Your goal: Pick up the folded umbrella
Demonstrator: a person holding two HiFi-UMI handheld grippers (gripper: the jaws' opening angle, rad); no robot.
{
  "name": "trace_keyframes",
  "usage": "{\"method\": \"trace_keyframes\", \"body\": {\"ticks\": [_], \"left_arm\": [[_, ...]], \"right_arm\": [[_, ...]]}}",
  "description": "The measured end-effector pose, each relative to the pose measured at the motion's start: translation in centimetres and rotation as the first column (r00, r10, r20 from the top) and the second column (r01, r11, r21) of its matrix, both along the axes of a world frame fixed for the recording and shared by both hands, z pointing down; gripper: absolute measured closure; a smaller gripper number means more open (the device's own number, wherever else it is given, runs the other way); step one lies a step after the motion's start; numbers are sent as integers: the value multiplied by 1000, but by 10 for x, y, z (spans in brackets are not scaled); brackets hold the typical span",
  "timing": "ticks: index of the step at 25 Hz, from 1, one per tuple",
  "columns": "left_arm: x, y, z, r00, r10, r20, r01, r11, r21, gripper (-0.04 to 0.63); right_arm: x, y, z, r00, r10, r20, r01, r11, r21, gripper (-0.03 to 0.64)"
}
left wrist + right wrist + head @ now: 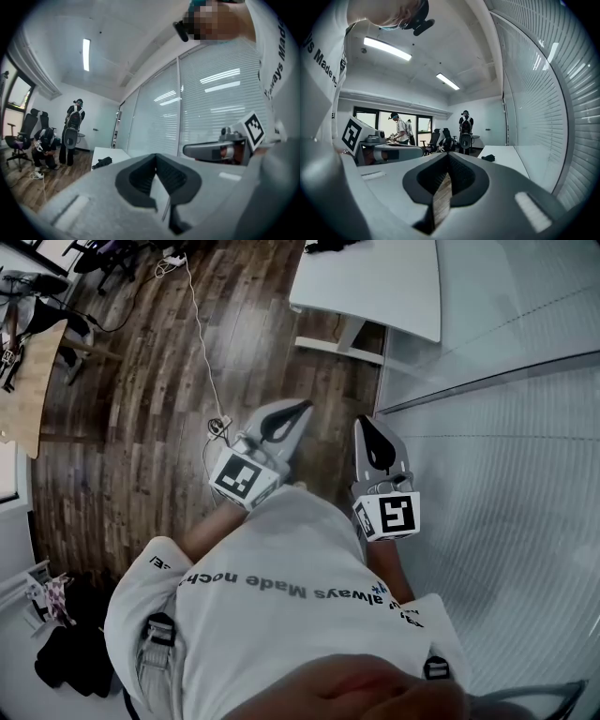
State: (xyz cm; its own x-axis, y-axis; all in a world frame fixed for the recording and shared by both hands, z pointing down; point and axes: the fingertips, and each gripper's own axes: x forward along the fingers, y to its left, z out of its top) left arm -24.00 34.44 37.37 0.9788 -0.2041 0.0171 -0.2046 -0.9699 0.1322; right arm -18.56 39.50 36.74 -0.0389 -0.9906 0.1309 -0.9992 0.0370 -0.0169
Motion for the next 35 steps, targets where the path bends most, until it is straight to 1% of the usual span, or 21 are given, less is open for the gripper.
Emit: {"method": "trace_keyframes", "body": {"ticks": [10,15,21,25,30,35], "left_arm": [[35,-160,-3,1000,17,-5,-17,1000,20,594],[52,-231,-1,1000,22,0,-22,1000,17,594],[70,-278,7,999,32,10,-32,999,6,594],[90,-306,14,999,36,6,-36,999,-9,594],[133,-332,21,999,48,13,-48,999,1,594],[191,-367,26,998,48,30,-48,999,0,594]], "right_arm": [[34,-167,-9,999,-8,-31,8,1000,-5,617],[50,-233,-9,999,5,-35,-5,1000,0,617],[70,-274,3,999,24,-23,-25,999,-32,617],[93,-300,11,999,39,-16,-40,998,-41,617],[137,-327,20,999,50,-12,-50,998,-35,617],[199,-361,21,998,60,-11,-60,998,-24,617]]}}
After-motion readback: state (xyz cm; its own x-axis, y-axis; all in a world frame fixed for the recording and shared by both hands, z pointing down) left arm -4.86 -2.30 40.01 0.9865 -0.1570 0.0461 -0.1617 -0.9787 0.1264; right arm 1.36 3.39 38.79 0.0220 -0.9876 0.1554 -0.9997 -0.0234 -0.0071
